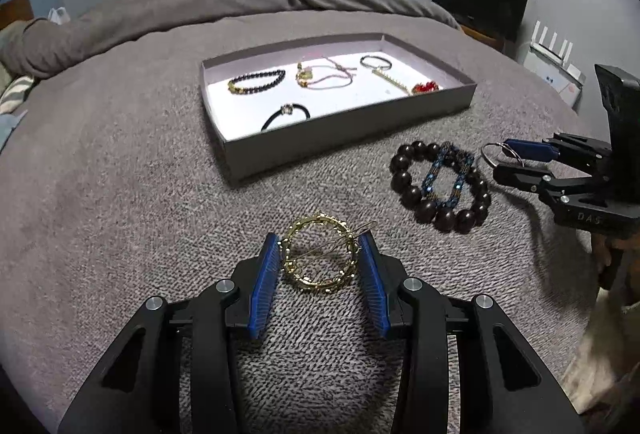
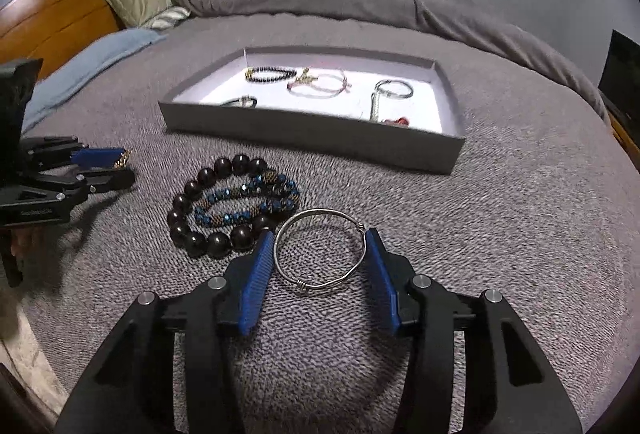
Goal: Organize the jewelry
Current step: 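Carry the gold clip and silver bangle over the tray with both grippers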
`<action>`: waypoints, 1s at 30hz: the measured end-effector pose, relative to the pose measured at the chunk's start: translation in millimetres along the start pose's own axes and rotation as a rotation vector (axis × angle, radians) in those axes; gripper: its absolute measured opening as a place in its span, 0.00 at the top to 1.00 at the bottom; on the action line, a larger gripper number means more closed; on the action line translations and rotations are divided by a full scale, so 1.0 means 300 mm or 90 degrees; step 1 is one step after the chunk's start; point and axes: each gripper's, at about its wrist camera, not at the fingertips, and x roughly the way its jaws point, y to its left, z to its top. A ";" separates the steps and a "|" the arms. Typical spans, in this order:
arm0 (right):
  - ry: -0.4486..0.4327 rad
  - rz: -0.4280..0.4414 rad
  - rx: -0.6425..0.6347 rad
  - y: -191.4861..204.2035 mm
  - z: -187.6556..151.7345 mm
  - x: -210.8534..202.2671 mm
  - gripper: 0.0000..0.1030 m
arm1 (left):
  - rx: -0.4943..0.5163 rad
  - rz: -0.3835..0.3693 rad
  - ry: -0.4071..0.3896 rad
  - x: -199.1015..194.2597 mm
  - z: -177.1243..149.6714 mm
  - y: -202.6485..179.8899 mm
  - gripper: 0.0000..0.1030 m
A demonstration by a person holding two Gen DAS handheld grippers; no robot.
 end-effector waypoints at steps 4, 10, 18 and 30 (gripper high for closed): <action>0.006 -0.008 0.014 -0.027 0.006 -0.002 0.55 | -0.002 0.007 0.011 0.015 -0.002 0.010 0.59; -0.025 -0.012 0.017 -0.061 0.068 -0.048 0.55 | 0.004 0.007 -0.015 -0.026 0.052 0.020 0.59; -0.062 0.011 0.026 -0.085 0.230 -0.034 0.55 | -0.003 -0.005 -0.028 0.000 0.234 0.060 0.59; -0.013 0.039 0.038 -0.038 0.367 0.209 0.55 | -0.022 0.032 0.041 0.235 0.444 0.181 0.59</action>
